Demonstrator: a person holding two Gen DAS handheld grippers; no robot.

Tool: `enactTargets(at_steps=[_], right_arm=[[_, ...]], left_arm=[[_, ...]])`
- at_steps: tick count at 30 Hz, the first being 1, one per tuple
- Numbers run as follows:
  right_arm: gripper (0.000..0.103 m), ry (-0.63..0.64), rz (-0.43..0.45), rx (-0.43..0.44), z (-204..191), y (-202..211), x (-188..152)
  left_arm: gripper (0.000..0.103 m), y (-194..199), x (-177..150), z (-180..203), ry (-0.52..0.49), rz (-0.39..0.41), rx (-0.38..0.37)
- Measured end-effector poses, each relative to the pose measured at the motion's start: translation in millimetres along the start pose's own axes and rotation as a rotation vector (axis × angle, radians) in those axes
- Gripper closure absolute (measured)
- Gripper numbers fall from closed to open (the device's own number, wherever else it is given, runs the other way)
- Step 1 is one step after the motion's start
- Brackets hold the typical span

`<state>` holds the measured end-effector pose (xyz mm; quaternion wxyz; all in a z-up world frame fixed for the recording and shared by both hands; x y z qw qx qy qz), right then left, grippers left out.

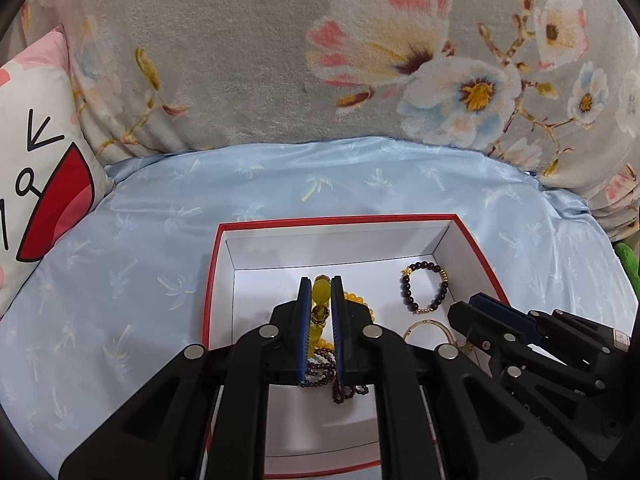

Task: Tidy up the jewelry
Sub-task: 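Open both tools to release the bracelet and charm into the box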

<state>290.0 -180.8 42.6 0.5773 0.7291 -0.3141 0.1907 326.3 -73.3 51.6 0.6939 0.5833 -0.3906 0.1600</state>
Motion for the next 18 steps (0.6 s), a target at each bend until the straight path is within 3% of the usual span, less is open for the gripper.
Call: enactTargets(at_steps=[11, 14, 16, 18], right_arm=[[0.085, 0.015, -0.001, -0.012, -5, -6, 2], [0.077, 0.023, 0.011, -0.021, -6, -2, 4], [0.073, 0.016, 0.020, -0.018, -4, 4, 5], [0.073, 0.011, 0.029, -0.015, -2, 12, 5]], left_arm=[[0.093, -7, 0, 0, -0.002, -0.007, 0.009], [0.091, -3, 3, -3, 0.001, 0.014, 0.023], [0.076, 2, 6, -5, 0.007, 0.025, 0.031], [0.072, 9, 6, -7, 0.010, 0.040, 0.038]])
Point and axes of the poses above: each gripper's, at about its wrist camera, not at the fingertips, and y roughly against the way its jaws point, z to its right, x to its top, the point moved 5 cm from there along -y, roughly the way its jaws point, and after that the axes turned 6 degrees about -y, right-handed, at the moved point
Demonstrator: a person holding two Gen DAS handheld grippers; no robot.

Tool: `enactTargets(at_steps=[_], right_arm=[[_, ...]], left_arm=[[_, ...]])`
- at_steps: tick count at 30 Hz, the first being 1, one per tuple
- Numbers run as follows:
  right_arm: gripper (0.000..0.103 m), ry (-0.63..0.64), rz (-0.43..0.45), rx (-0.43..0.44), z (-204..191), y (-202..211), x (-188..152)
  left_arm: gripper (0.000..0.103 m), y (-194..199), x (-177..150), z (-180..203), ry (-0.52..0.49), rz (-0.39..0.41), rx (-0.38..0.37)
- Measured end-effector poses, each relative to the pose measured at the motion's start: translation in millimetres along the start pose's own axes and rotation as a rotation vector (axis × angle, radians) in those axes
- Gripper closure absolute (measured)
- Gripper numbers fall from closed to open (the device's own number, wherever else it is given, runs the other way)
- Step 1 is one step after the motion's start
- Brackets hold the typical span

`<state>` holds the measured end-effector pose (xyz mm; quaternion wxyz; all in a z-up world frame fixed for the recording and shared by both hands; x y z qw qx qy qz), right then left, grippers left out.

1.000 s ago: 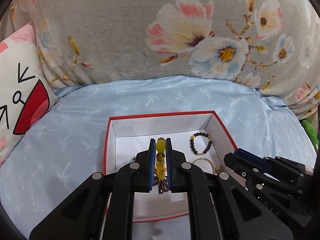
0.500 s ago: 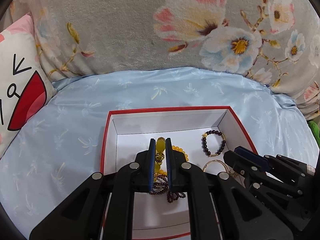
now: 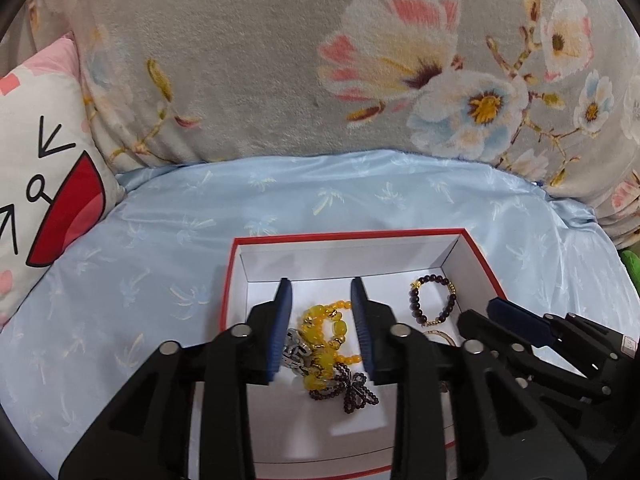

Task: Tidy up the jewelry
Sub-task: 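Open both tools to release the bracelet and charm into the box, then move both open tools back to the gold and dark red bracelets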

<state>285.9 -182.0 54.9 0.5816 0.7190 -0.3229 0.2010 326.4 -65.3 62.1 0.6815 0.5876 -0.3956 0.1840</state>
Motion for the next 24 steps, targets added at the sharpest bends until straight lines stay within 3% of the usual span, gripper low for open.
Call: enactTargets(at_steps=[10, 24], right_arm=[[0.073, -0.007, 0.004, 0.010, 5, 40, -26], [0.073, 0.000, -0.052, -0.013, 9, 95, -116]], left_arm=[[0.072, 33, -26, -15, 0.041, -0.011, 0.015], [0.072, 88, -104, -2, 0.062, -0.070, -0.018]])
Point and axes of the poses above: each gripper's, at about its wrist camera, not at the fingertips, and y roughly against the way its jaws point, z to its right, x to its top, the point moved 5 cm from there along -y, roughly the way its jaws point, and after that the axes turned 6 degrees about -y, right-handed, at the moved point
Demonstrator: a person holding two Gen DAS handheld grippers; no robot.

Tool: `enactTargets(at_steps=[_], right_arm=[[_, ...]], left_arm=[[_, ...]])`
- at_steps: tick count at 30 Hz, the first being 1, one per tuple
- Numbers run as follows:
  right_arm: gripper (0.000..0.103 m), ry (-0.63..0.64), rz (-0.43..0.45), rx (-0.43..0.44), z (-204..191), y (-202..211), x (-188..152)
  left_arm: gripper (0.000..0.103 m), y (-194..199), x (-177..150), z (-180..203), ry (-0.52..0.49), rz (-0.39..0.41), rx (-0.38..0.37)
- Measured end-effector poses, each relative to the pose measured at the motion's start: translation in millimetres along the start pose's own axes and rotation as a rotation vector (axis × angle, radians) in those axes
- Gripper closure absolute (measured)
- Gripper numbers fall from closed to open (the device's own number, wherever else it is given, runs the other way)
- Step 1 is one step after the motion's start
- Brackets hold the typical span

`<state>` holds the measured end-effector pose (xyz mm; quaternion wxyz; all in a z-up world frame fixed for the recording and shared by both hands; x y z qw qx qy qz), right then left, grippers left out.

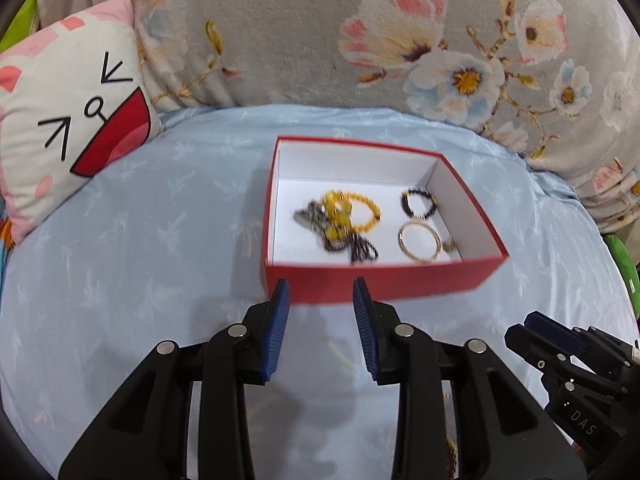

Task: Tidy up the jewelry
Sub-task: 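Move both open tools back to the gold and dark red bracelets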

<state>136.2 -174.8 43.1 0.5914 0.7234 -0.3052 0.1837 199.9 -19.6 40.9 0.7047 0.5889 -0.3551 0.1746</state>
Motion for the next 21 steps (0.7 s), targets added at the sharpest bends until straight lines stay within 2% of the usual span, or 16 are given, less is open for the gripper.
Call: enactTargets(at_steps=[9, 21], right_arm=[[0.073, 0.001, -0.065, -0.024, 2, -1, -52], [0.075, 0.027, -0.104, -0.056, 1, -21, -73]], left_arm=[[0.072, 12, -48, 19, -0.029, -0.060, -0.027], [0.071, 17, -88, 31, -0.048, -0.124, -0.054]])
Point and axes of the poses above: each gripper's, at about its wrist camera, not at the fingertips, and y roughly against the way its jaws point, z to its right, x to its top, the point moved 5 cm from there along -y, roughly the way its jaws point, and after that the axes turned 6 degrees about -y, right-handed, at the moved point
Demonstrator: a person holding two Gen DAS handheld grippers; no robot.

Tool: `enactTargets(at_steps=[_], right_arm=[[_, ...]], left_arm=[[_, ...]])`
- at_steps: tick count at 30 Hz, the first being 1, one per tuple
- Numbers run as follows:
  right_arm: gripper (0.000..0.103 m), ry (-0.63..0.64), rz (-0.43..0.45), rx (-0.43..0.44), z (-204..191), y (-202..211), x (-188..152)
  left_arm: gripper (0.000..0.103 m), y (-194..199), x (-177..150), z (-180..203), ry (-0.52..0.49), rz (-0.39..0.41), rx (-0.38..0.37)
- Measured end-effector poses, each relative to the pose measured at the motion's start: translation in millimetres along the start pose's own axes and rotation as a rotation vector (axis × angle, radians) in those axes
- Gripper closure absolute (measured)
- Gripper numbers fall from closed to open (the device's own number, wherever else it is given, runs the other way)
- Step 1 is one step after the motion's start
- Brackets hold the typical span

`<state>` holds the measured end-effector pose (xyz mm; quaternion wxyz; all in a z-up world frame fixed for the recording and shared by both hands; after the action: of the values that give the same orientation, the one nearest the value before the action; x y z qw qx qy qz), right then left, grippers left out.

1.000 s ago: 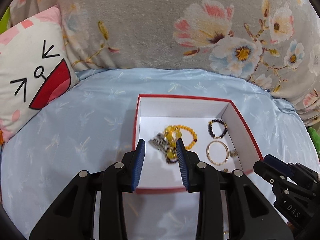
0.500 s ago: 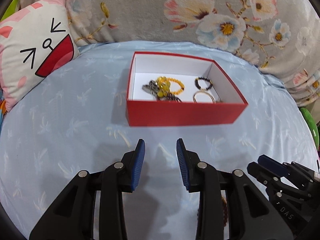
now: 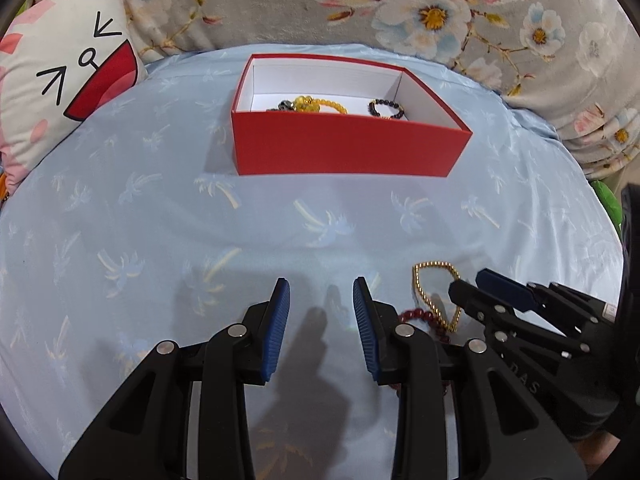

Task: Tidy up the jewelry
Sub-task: 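Move both open tools back to the gold and dark red bracelets, then grasp the gold bead bracelet with the right tool while the left tool grasps the dark red bead bracelet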

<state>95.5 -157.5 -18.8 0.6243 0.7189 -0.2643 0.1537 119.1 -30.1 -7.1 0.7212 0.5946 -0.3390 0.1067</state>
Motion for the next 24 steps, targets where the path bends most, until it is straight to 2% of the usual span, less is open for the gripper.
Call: enactTargets(at_steps=[4, 7, 12, 19, 22, 24], right_arm=[[0.079, 0.003, -0.001, -0.013, 0, -6, -2], [0.087, 0.021, 0.017, -0.042, 1, -7, -2], [0.100, 0.000, 0.018, -0.044, 9, -6, -1], [0.100, -0.049, 0.016, -0.060, 28, 3, -9], [0.100, -0.073, 0.015, -0.062, 37, 9, -14], [0.100, -0.081, 0.012, -0.064, 41, 13, -18]], left_arm=[[0.071, -1, -5, 2, 0.002, -0.011, -0.003], [0.071, -2, -6, 3, 0.002, -0.012, -0.007], [0.071, -1, -6, 7, 0.002, -0.013, -0.014], [0.071, 1, -12, 23, -0.022, -0.014, -0.047], [0.065, 0, -16, 33, -0.041, -0.019, -0.060], [0.065, -1, -18, 40, -0.054, -0.023, -0.063]])
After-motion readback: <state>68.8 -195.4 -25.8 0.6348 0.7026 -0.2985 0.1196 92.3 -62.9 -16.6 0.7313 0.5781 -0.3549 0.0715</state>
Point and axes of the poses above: each gripper's, at about its wrist camera, not at the fingertips, and y roughly against the way its jaws point, z to its right, x to its top, the point moved 5 cm from there along -y, roughly the way its jaws point, and after that the axes turned 6 degrees about -y, right-handed, at the moved point
